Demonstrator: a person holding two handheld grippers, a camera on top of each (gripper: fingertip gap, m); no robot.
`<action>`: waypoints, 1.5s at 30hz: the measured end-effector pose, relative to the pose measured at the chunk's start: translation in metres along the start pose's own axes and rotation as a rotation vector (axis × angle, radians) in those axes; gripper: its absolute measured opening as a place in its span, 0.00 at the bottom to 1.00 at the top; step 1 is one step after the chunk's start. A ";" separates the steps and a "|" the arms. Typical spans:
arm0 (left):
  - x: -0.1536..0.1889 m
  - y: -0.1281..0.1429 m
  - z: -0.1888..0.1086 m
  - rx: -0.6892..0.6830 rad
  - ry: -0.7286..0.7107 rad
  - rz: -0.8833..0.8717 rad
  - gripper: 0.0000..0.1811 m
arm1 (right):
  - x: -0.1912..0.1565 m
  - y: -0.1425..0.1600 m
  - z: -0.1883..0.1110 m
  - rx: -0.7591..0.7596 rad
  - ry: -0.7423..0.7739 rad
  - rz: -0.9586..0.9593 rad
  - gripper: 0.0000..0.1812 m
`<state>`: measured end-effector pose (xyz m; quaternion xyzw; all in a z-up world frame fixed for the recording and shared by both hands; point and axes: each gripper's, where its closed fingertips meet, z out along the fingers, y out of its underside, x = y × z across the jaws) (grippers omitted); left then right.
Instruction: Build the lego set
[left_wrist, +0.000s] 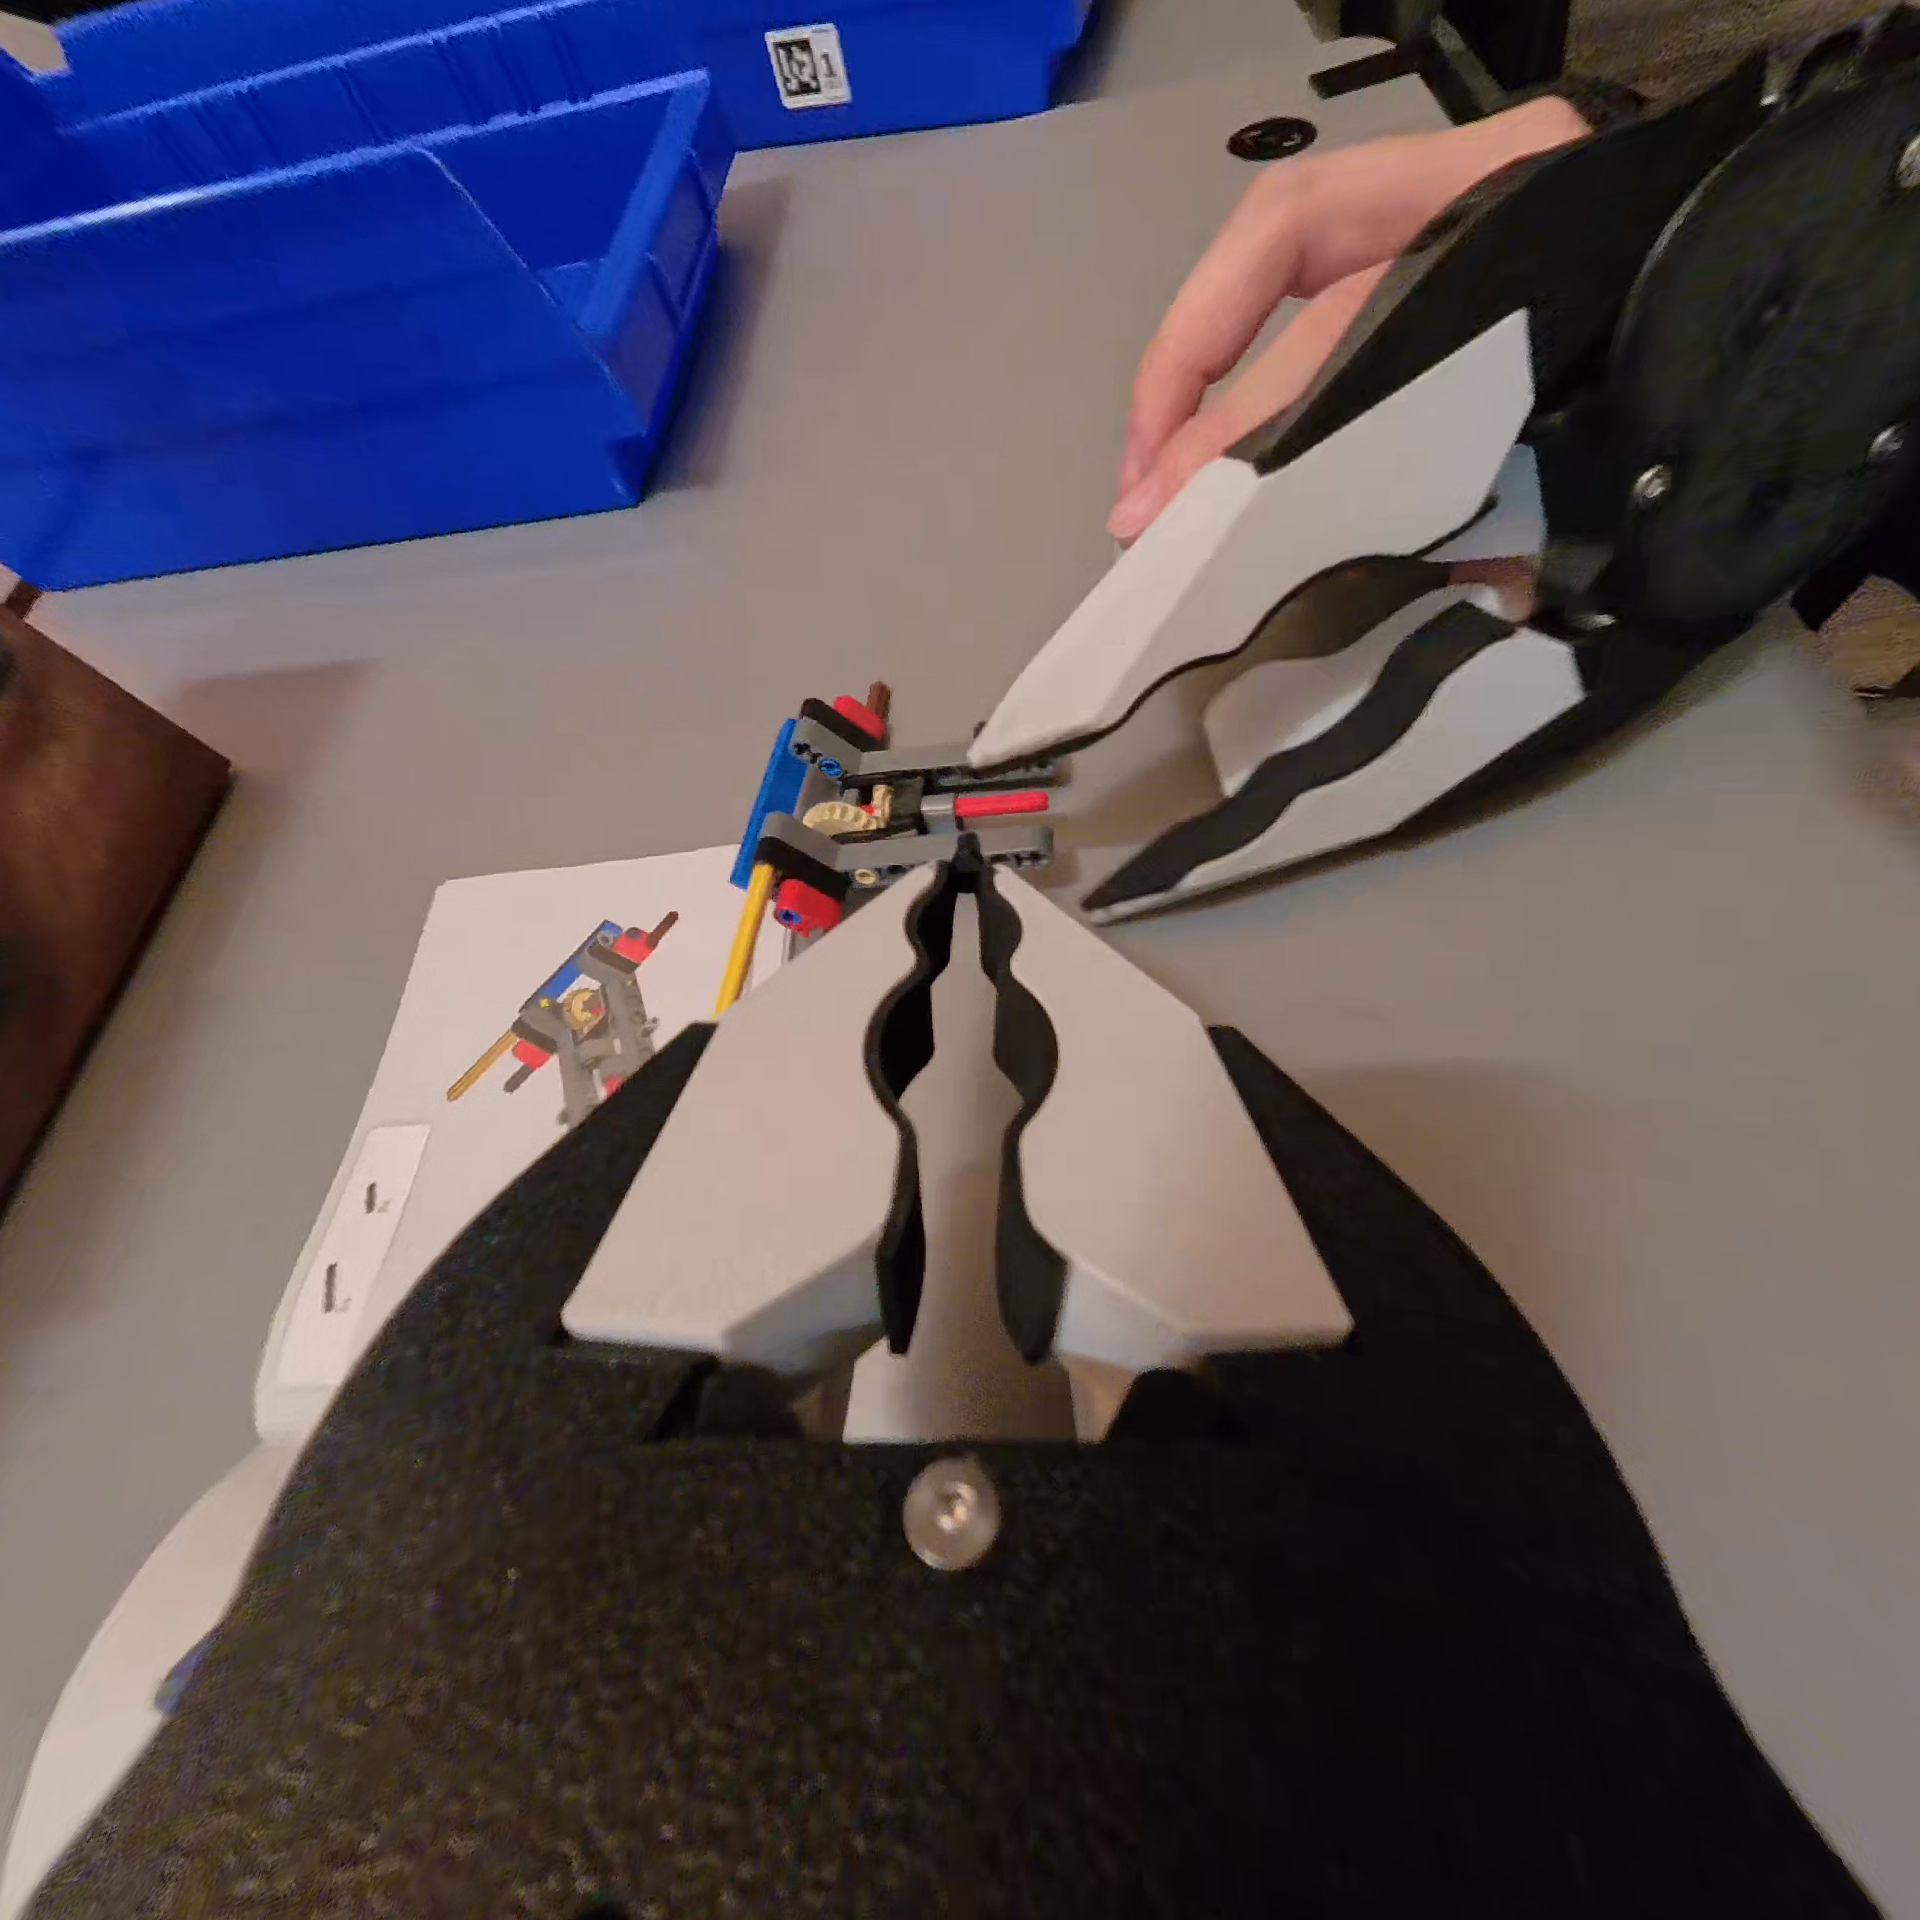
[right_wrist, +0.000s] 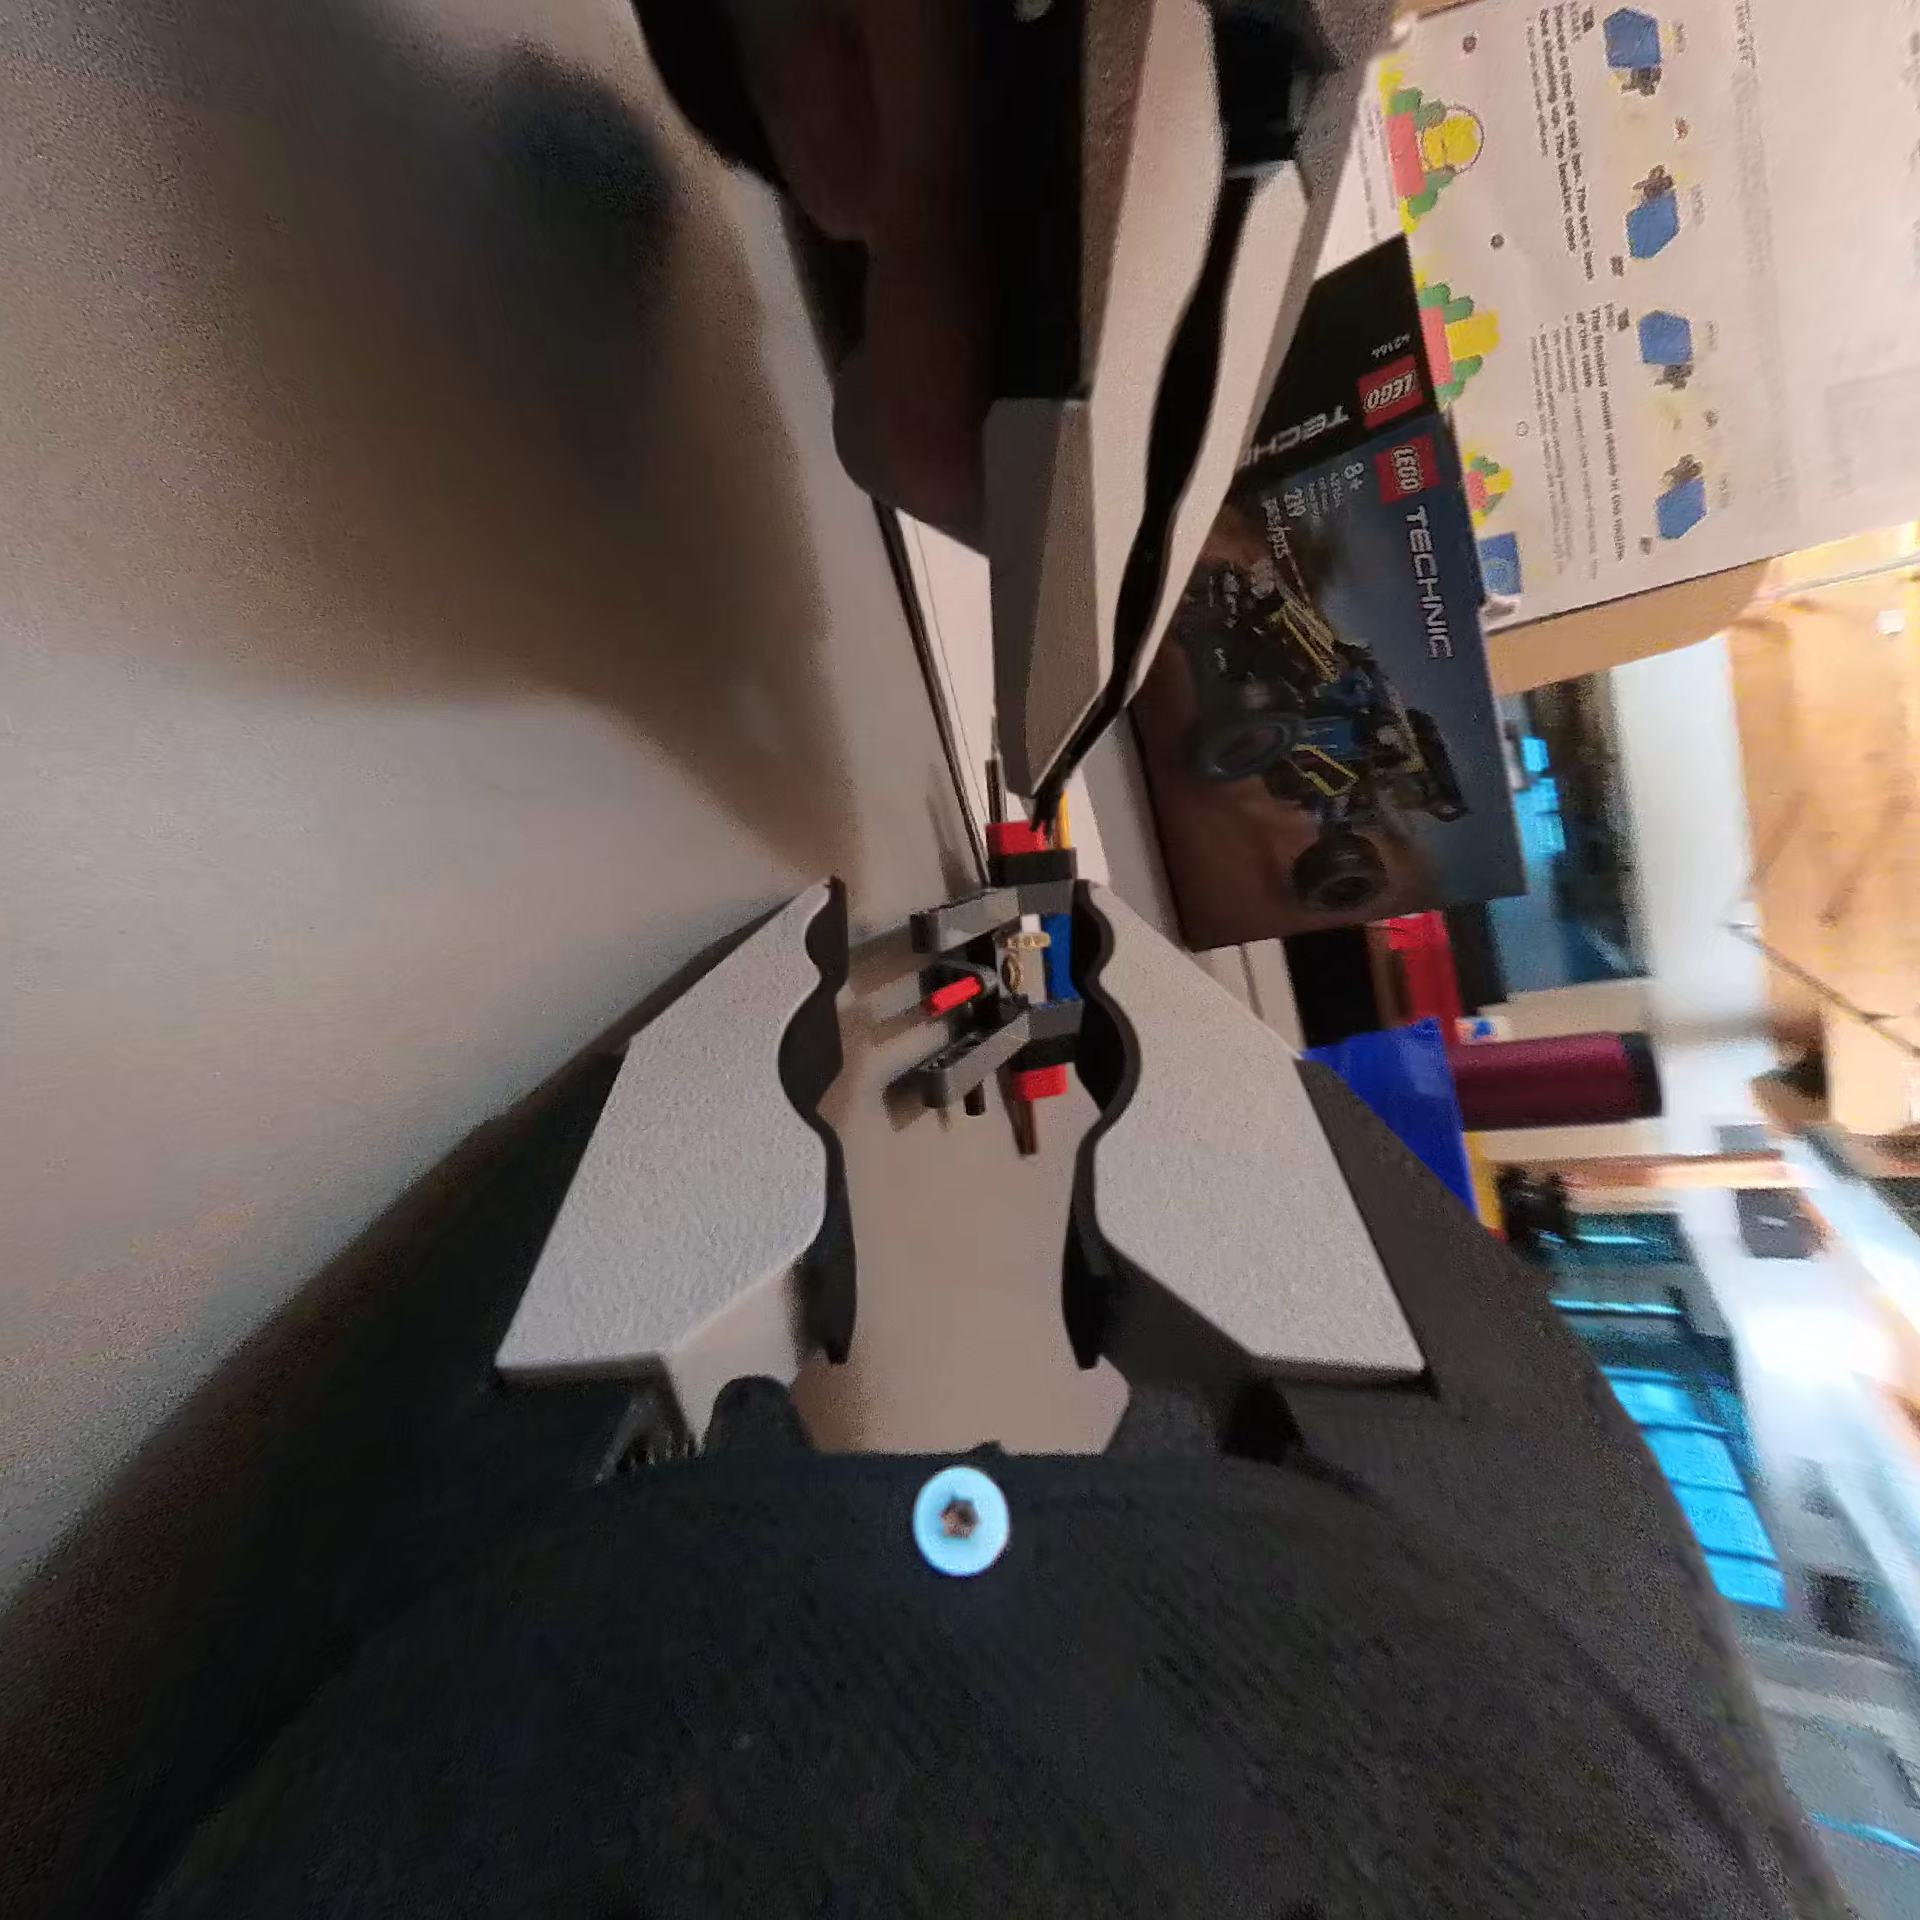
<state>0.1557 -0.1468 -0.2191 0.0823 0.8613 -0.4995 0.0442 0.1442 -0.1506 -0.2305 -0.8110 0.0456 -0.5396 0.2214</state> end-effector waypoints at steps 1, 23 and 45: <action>0.002 0.002 0.002 -0.002 0.008 -0.002 0.01 | 0.001 0.002 0.002 -0.019 0.017 -0.033 0.21; -0.002 -0.001 0.011 0.004 -0.031 -0.113 0.01 | 0.008 0.012 0.016 -0.050 0.063 -0.116 0.03; 0.006 -0.002 -0.003 0.025 -0.030 -0.091 0.01 | 0.011 -0.001 0.007 0.100 -0.010 0.142 0.03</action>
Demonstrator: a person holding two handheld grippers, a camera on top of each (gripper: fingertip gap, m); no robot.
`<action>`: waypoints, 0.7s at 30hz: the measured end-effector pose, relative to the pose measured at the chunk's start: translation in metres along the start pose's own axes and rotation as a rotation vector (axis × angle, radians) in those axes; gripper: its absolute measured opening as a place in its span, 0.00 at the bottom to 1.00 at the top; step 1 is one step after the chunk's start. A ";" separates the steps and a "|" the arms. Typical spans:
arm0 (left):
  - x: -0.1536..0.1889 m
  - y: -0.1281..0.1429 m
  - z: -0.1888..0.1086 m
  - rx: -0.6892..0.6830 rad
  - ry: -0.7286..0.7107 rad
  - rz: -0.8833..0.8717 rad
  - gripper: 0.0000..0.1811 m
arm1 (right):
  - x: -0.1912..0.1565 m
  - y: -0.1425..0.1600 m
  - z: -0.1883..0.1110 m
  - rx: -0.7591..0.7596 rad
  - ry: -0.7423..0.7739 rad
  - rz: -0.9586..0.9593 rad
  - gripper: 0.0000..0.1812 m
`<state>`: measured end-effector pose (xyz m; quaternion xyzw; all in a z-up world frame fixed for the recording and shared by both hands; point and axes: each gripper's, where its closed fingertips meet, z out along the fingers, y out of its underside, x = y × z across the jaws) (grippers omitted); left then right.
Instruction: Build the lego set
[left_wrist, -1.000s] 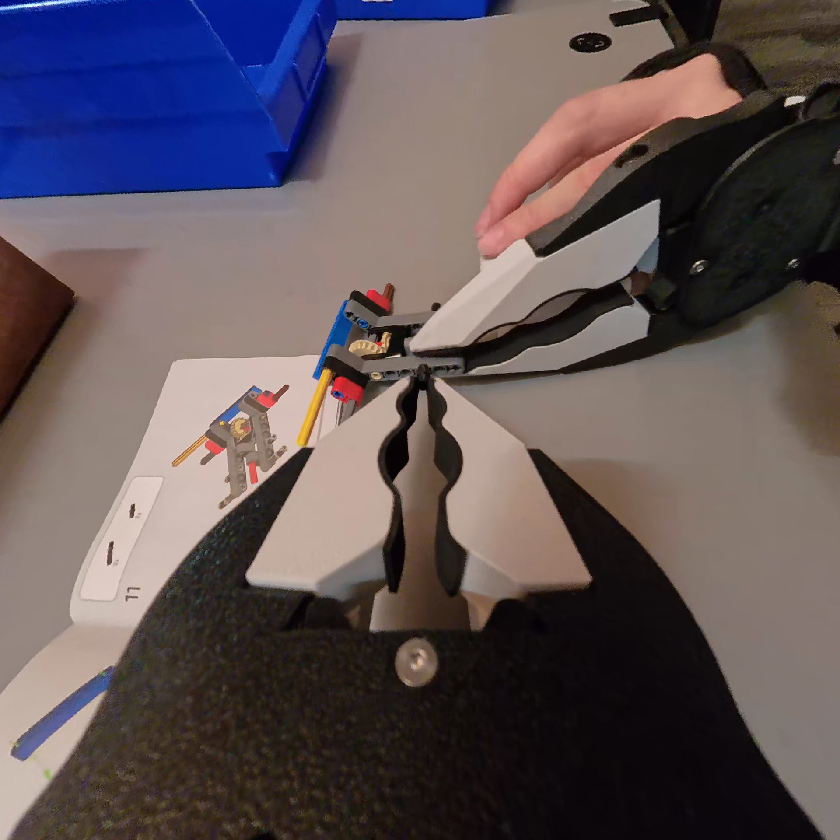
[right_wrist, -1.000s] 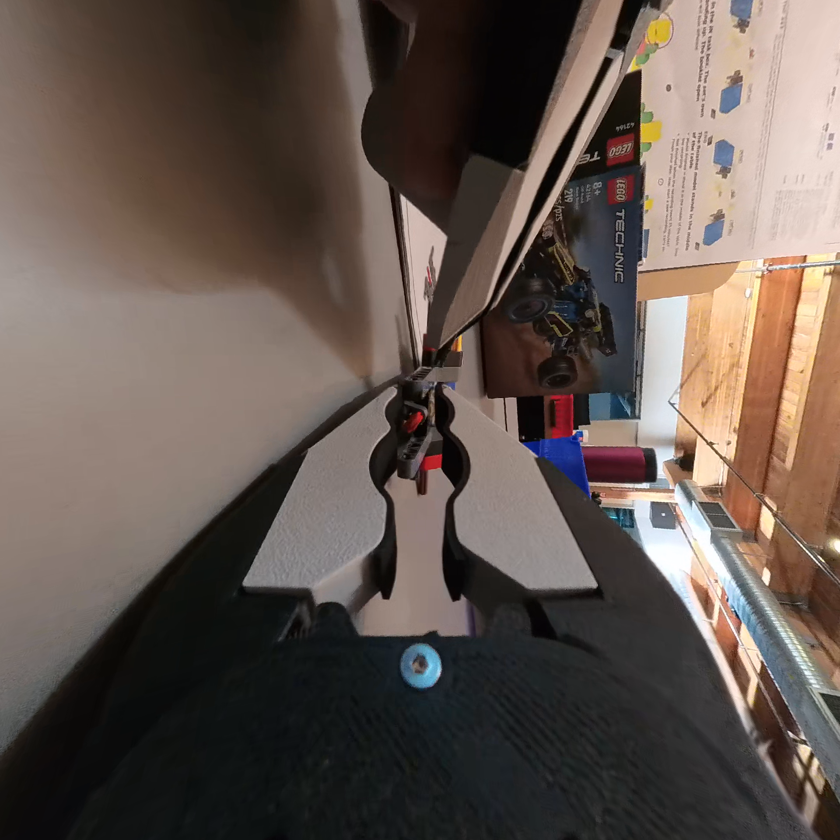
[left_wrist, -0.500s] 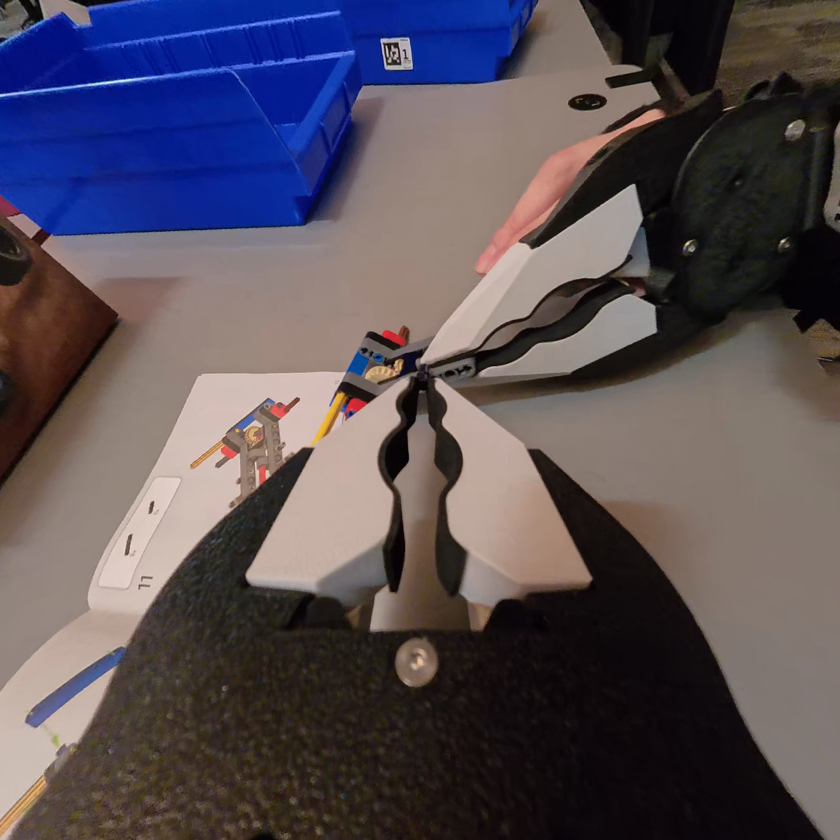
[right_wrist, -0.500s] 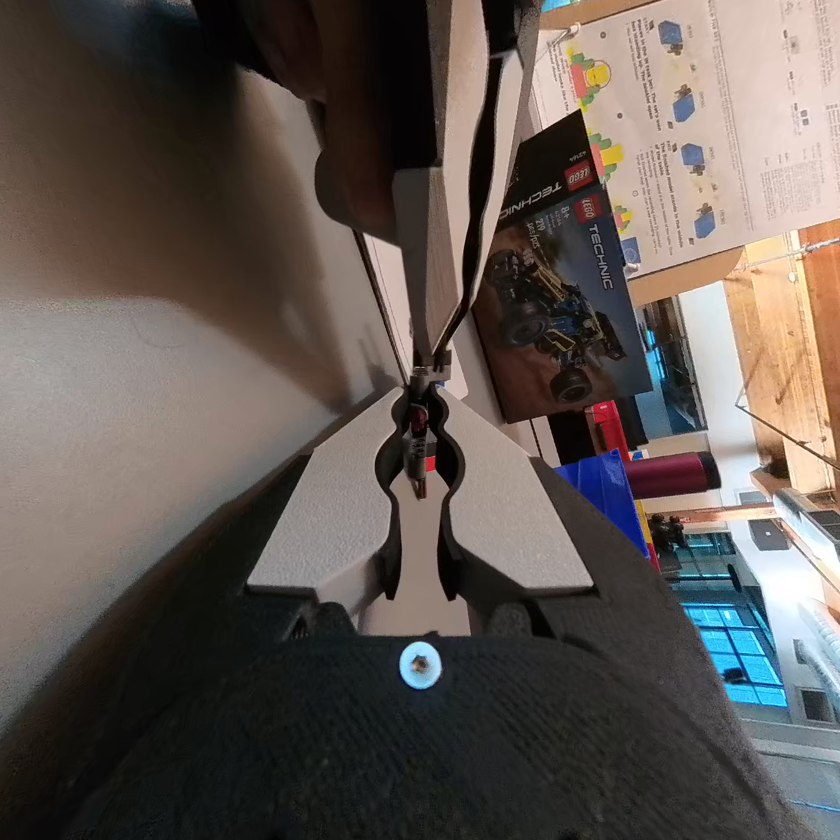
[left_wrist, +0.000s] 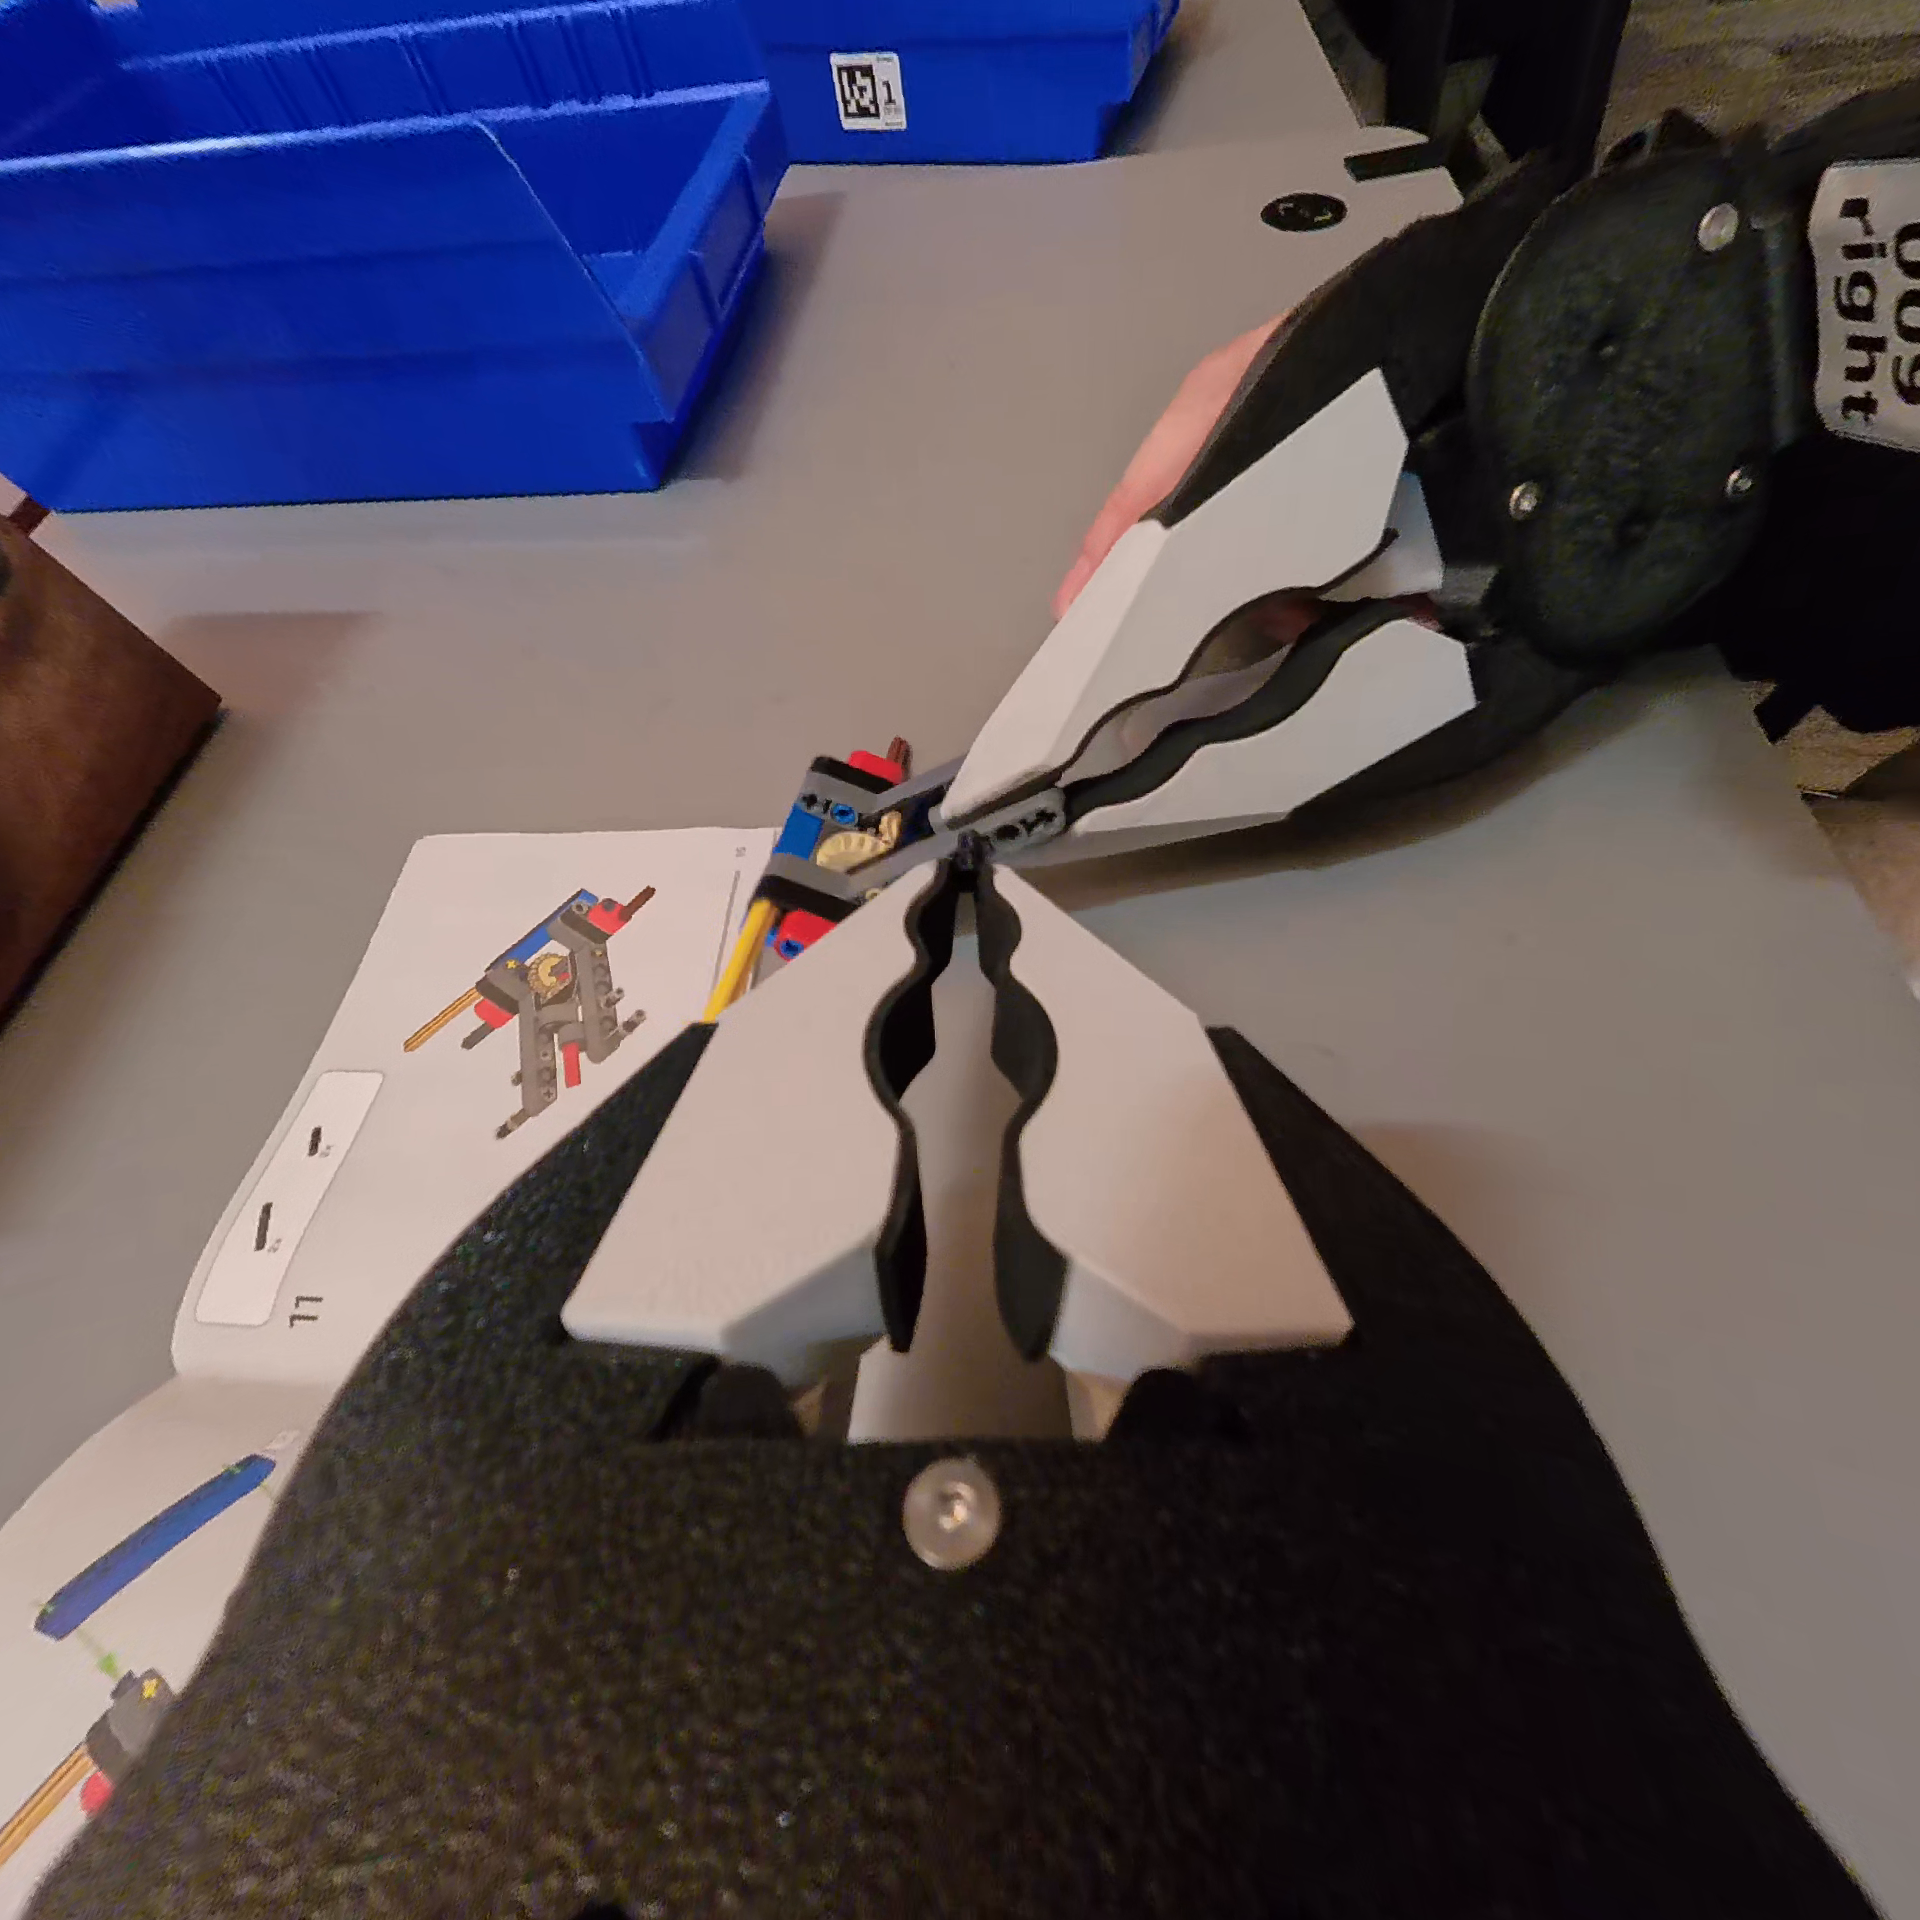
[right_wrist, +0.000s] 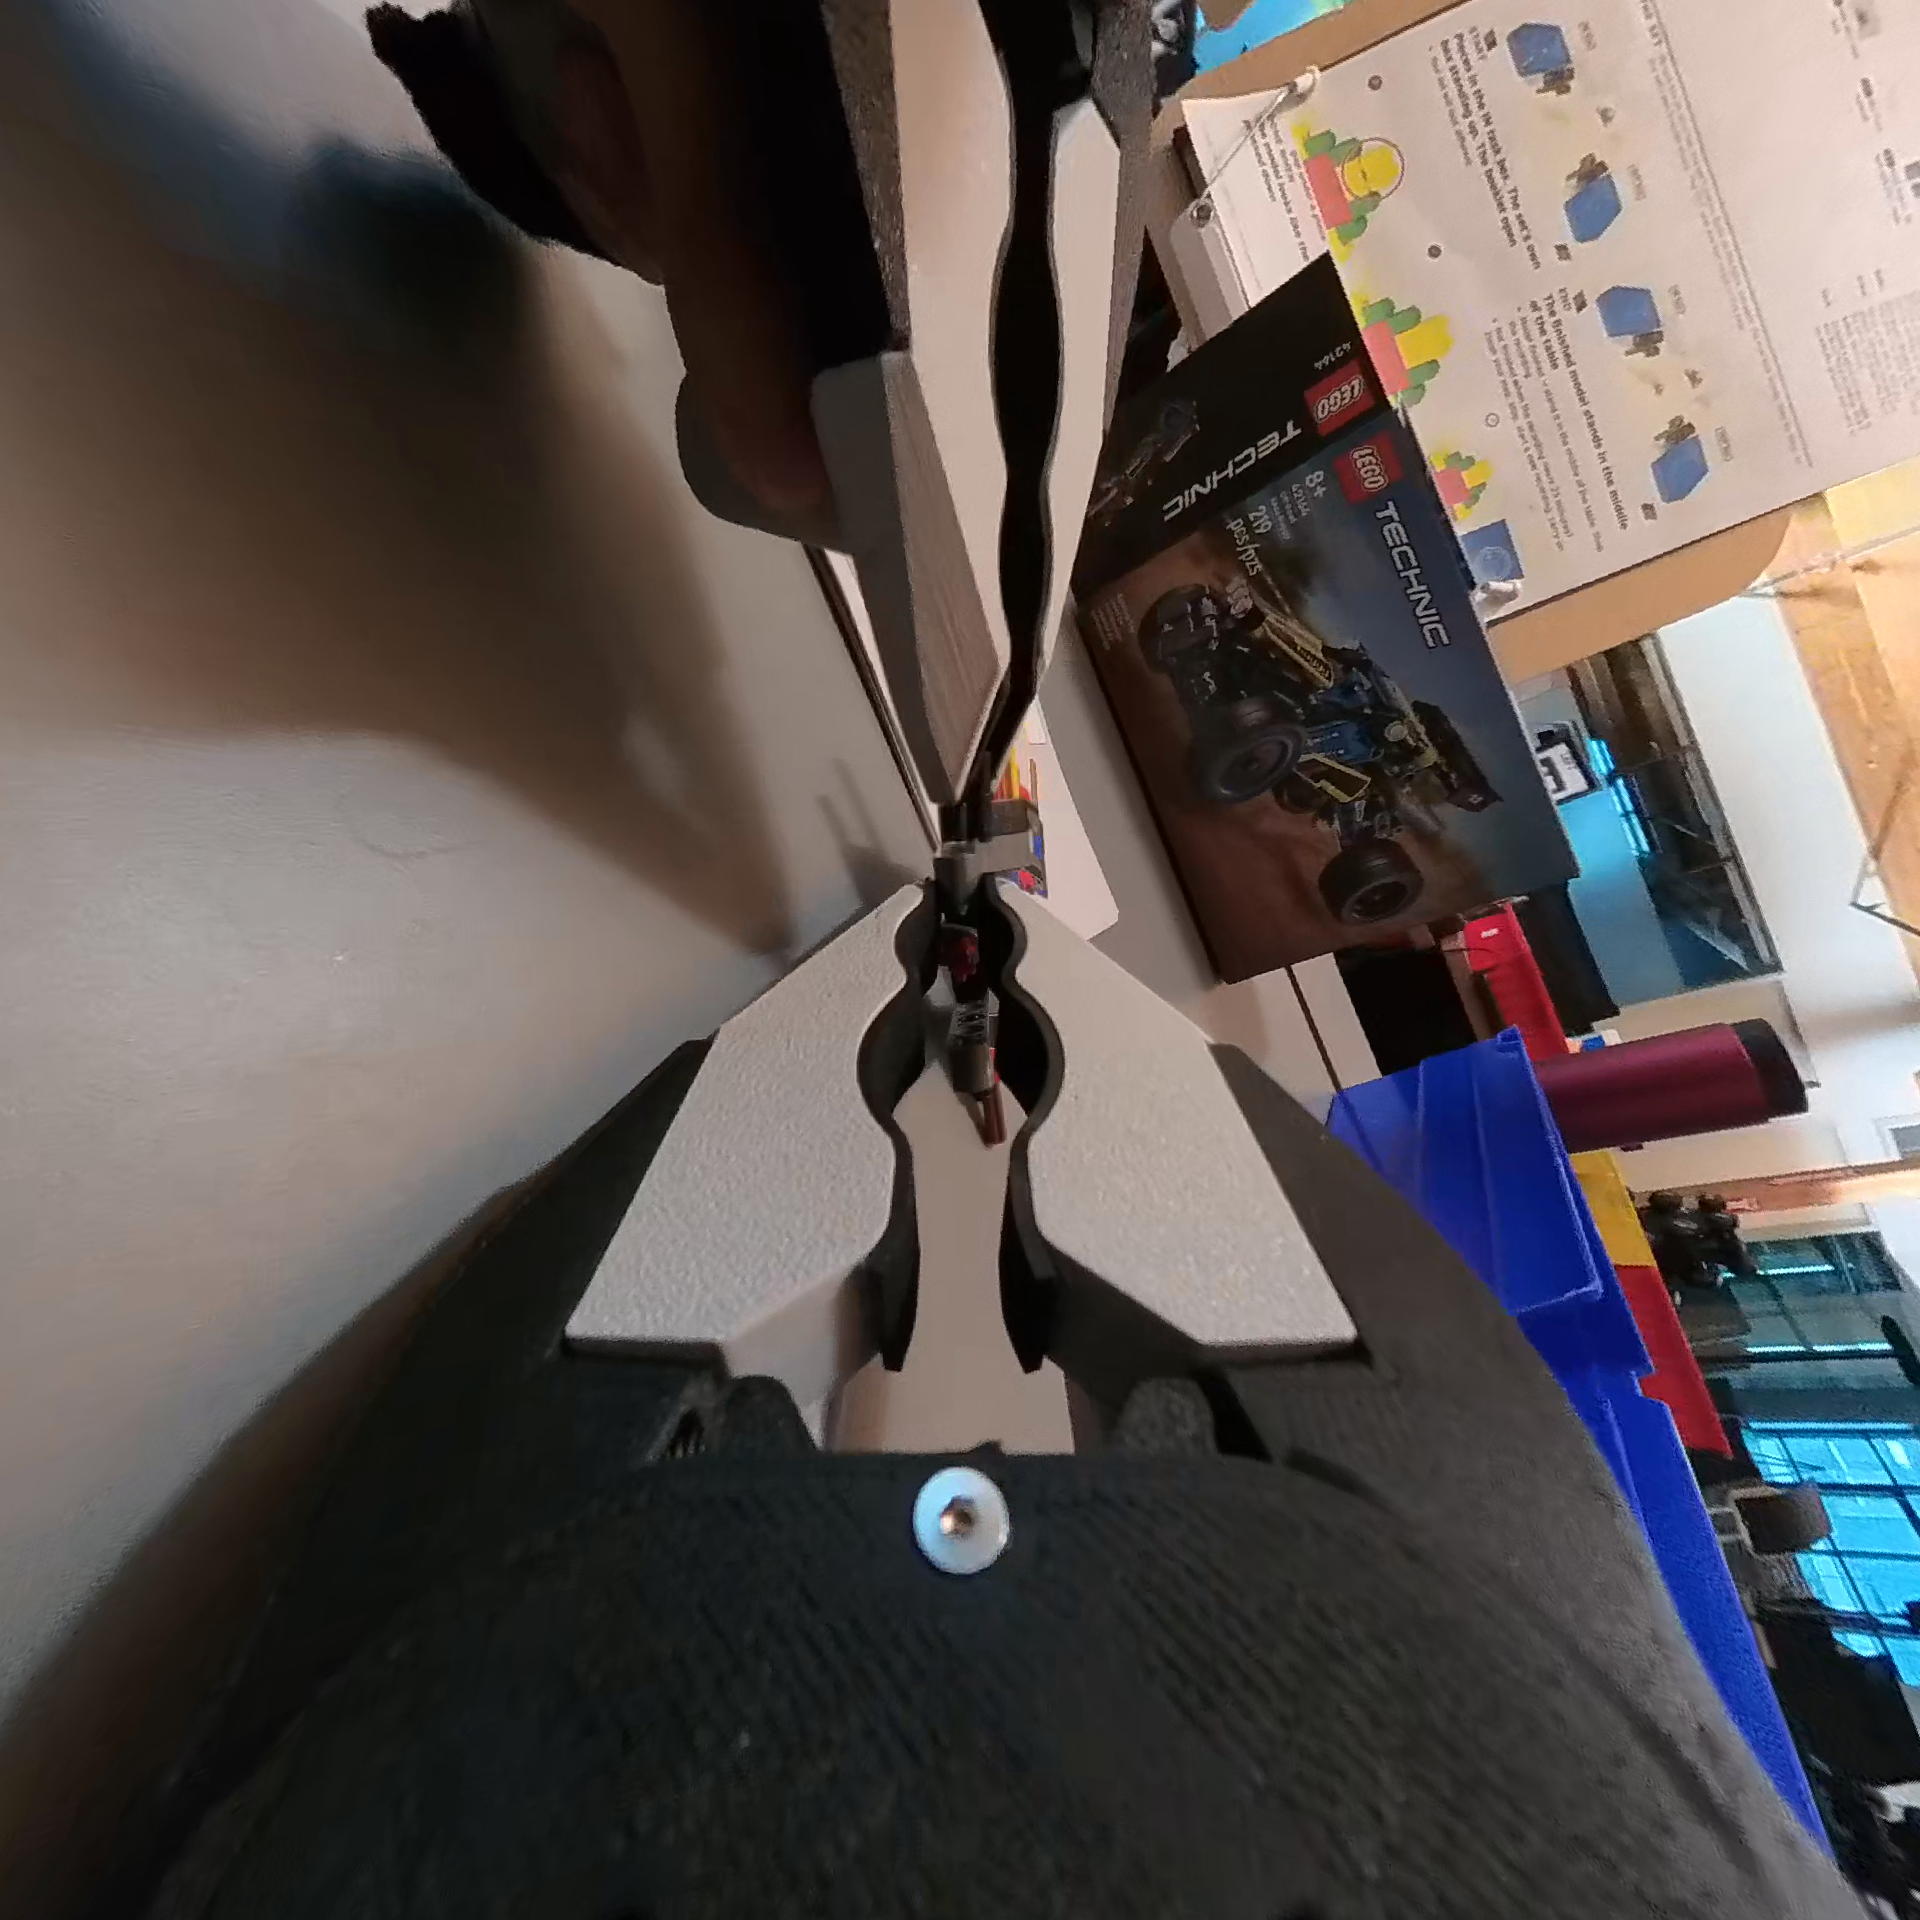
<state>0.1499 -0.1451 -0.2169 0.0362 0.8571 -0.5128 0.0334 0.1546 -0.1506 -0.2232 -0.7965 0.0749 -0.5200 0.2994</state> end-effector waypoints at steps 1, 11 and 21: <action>0.001 0.001 0.000 -0.007 0.004 -0.001 0.01 | 0.001 -0.001 -0.001 0.004 0.006 0.001 0.03; 0.002 -0.002 -0.001 0.004 0.013 -0.017 0.01 | 0.006 -0.003 -0.003 0.029 0.004 0.062 0.03; 0.005 -0.007 -0.003 0.050 0.080 -0.201 0.01 | 0.007 -0.008 -0.006 0.068 0.004 0.066 0.02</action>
